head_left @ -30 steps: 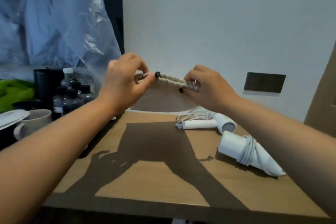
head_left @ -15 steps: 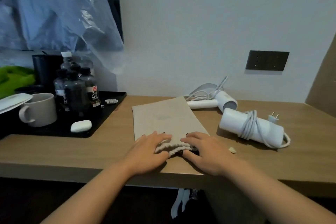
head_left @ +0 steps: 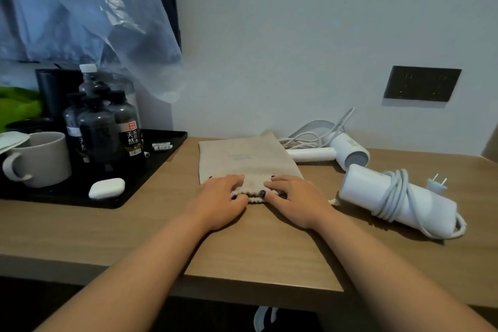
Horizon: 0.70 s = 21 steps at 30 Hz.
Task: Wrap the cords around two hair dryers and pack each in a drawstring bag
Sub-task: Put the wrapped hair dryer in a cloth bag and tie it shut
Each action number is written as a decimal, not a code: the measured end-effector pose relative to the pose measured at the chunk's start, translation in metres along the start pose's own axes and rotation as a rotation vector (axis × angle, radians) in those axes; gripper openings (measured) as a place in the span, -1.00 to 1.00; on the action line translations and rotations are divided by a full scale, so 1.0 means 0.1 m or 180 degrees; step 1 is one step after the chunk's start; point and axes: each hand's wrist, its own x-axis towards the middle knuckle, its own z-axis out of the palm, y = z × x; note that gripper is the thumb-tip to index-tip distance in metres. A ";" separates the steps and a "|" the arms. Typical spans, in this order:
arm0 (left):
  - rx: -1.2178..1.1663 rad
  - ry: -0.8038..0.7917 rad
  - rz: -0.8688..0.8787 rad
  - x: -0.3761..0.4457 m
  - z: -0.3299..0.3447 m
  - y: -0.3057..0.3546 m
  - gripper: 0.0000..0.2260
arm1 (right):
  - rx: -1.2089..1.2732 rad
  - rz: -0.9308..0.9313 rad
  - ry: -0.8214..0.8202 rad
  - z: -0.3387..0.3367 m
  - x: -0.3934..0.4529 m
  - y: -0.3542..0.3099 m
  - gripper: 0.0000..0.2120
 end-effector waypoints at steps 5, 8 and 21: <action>-0.0077 0.0434 -0.0017 -0.08 0.00 0.04 -0.36 | 0.0527 -0.0037 0.0594 -0.03 -0.12 -0.01 -0.67; -0.0041 0.0499 0.0037 -0.15 -0.01 0.06 -0.34 | 0.0595 -0.0036 0.1102 -0.06 -0.25 -0.01 -0.74; 0.0147 0.0671 0.0556 -0.44 0.29 0.70 -0.28 | 0.0622 0.0100 0.2505 -0.29 -1.06 0.17 -0.64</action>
